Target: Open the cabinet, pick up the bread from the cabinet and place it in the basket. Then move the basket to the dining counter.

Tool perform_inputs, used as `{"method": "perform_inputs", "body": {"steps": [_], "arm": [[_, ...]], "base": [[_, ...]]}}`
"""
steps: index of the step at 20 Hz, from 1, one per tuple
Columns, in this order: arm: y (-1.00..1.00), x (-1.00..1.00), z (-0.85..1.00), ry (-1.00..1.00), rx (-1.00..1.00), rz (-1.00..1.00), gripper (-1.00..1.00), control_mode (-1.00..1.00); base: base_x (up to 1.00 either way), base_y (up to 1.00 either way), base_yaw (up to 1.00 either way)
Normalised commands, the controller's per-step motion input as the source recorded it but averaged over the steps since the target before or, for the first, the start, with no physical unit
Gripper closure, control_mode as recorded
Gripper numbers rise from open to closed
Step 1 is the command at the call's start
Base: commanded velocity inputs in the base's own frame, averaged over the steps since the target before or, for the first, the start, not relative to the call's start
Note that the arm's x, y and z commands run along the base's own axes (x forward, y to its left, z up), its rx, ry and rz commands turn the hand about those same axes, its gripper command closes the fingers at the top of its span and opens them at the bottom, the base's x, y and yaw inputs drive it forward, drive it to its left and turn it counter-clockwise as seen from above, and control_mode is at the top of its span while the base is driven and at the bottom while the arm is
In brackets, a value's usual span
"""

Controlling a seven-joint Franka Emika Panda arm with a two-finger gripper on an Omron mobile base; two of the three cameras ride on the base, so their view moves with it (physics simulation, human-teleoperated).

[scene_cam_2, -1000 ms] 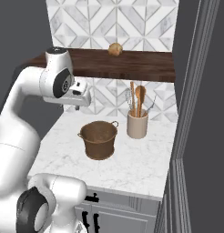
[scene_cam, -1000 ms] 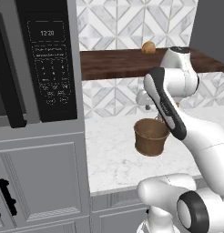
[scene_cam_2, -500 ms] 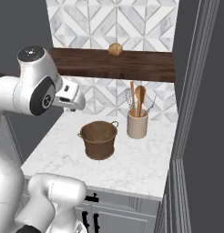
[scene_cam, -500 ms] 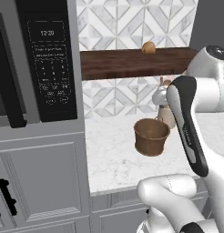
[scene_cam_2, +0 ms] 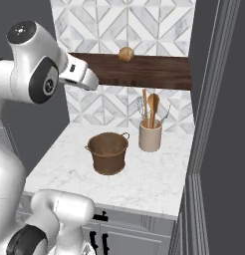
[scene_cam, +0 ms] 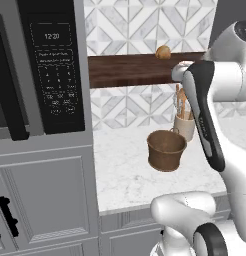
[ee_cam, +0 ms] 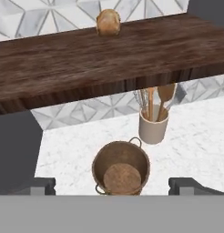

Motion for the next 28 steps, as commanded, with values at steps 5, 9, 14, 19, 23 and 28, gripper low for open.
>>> {"method": "perform_inputs", "body": {"steps": [5, 9, 14, 19, 23, 28], "arm": [[-0.38, 0.77, 0.7, 0.0, 0.0, -0.02, -1.0, -1.0], [-0.37, 0.65, 0.33, 0.0, 0.0, 0.0, -1.0, -1.0], [-0.21, 0.73, -0.1, 0.0, 0.01, 0.04, -1.0, -1.0], [-0.01, 0.84, -0.34, 0.0, 0.0, 0.05, -1.0, -1.0], [0.0, 0.85, -0.25, 0.0, 0.0, 0.06, -1.0, -1.0], [-0.08, 0.76, -0.23, 0.0, 0.0, 0.01, -1.0, -1.0]], "base": [[0.0, 0.0, 0.0], [0.0, 0.0, 0.0], [0.0, 0.0, 0.0], [0.0, 0.0, 0.0], [0.0, 0.0, 0.0], [0.0, 0.0, 0.0]]}}
